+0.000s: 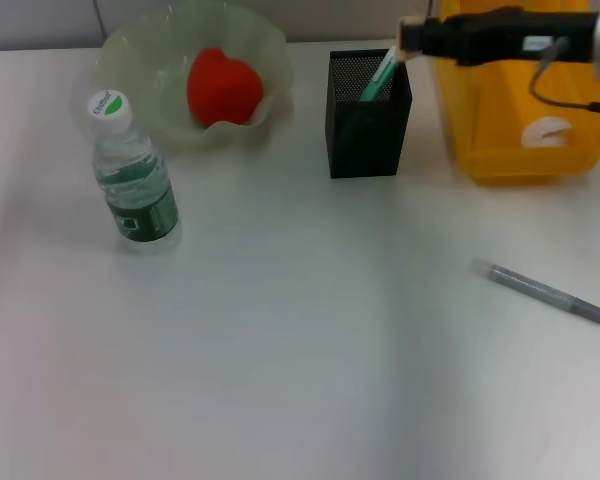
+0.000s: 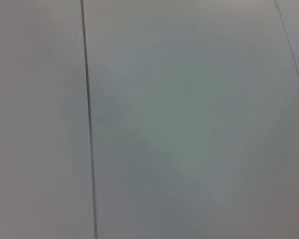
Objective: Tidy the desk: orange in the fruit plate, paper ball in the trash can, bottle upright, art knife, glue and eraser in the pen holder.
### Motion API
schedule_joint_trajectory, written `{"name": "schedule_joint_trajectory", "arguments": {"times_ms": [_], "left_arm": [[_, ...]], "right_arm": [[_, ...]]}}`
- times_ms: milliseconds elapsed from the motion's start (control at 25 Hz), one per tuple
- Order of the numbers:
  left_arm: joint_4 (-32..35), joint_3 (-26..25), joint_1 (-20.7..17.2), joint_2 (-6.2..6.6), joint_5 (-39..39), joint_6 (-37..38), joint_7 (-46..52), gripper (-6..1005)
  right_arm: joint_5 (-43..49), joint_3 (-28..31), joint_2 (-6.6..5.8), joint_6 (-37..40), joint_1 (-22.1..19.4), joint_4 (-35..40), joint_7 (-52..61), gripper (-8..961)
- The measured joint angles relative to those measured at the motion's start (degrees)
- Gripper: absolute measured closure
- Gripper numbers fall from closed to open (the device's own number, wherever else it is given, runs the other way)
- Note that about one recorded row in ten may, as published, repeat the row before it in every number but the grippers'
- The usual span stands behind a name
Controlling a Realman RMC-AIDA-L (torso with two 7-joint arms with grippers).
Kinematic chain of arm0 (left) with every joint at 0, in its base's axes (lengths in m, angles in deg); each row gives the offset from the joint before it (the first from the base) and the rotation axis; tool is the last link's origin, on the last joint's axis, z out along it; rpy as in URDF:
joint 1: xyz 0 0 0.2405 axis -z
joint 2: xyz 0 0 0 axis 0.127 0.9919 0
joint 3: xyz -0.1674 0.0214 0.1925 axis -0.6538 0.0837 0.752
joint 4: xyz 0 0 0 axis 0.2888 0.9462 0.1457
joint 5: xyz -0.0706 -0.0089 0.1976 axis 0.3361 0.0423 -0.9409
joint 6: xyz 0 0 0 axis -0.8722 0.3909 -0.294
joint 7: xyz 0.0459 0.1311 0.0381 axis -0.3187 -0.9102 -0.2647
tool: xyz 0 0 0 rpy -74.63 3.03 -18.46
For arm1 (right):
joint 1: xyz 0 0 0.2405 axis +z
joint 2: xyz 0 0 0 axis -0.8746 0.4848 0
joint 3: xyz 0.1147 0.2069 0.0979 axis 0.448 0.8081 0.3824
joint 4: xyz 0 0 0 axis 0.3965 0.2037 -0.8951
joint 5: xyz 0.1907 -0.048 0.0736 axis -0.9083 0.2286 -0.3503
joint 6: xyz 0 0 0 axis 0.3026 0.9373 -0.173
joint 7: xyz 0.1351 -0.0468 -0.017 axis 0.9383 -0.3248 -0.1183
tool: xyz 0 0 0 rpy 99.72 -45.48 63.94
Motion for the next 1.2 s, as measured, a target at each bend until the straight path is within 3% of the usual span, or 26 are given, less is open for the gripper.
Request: {"name": "schedule_joint_trajectory", "arguments": {"times_ms": [240,480,960,1200], "left_arm": [[-0.7,-0.1,-0.7,0.05,1.2,0.4,-1.0,212],[-0.7,-0.1,-1.4,0.1,1.5,0.4,-1.0,212],[-0.7,0.1,-2.5,0.13,1.5,1.3,-0.6,212],[-0.7,0.0,-2.7,0.06,1.5,2.2,-0.5,212]], "right_arm": [[6.6,-5.2,1.54,-8.6,4.1,-4.5,0.0,629],[7.0,-11.4,1.83,-16.9,4.6,-6.1,0.0,622],[6.2,-12.1,1.97,-14.9,4.3,-4.4,0.7,607],[4.0,-11.9,1.94,-12.0,2.4,-1.9,1.5,360]]}}
